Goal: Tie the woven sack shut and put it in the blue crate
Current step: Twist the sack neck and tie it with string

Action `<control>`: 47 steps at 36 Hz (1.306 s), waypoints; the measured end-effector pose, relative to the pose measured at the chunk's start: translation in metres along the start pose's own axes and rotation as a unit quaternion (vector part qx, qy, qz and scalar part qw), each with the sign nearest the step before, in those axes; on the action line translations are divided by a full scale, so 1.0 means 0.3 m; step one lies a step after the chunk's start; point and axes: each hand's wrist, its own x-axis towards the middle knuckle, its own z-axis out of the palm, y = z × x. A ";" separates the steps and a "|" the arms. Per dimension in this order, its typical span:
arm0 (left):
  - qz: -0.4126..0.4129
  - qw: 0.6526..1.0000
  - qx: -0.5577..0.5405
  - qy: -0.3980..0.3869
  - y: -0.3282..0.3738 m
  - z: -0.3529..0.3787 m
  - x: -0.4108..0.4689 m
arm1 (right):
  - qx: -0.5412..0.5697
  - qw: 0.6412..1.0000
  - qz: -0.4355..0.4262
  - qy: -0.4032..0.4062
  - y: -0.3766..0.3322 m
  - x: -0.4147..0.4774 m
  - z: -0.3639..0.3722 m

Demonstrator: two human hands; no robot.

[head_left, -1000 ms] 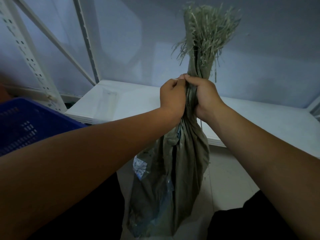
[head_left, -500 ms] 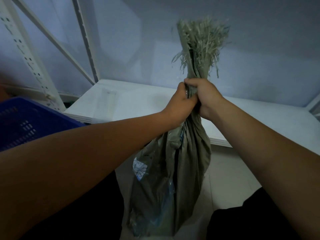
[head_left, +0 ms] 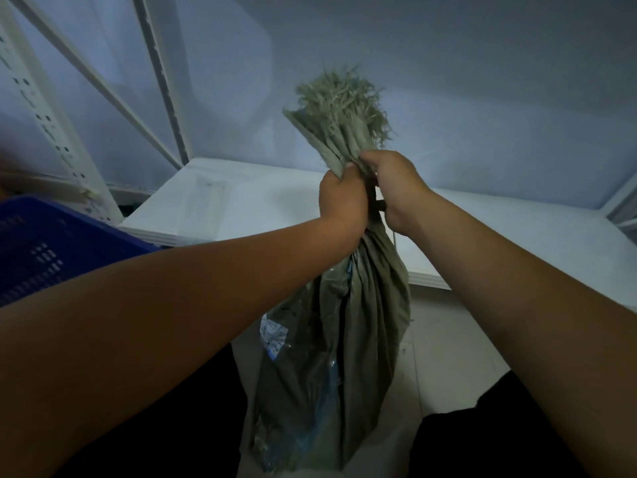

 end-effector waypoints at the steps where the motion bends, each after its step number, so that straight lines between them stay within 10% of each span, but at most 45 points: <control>1: -0.004 1.000 -0.002 0.020 0.003 -0.003 0.004 | -0.041 0.999 -0.025 0.018 0.004 0.009 0.004; 12: 0.018 0.997 0.018 0.078 0.030 -0.023 0.051 | -0.176 0.935 -0.270 0.146 0.028 0.020 0.020; 28: 0.013 0.987 0.161 0.008 0.045 -0.072 0.087 | -0.491 0.698 -0.512 0.100 0.020 0.045 0.021; 36: 0.106 0.958 0.252 -0.082 0.056 -0.087 0.058 | -0.341 0.845 -0.400 0.100 0.013 0.064 -0.027; 47: 0.203 0.917 0.320 -0.123 0.061 -0.096 0.066 | -0.312 0.883 -0.341 0.080 0.008 0.052 -0.030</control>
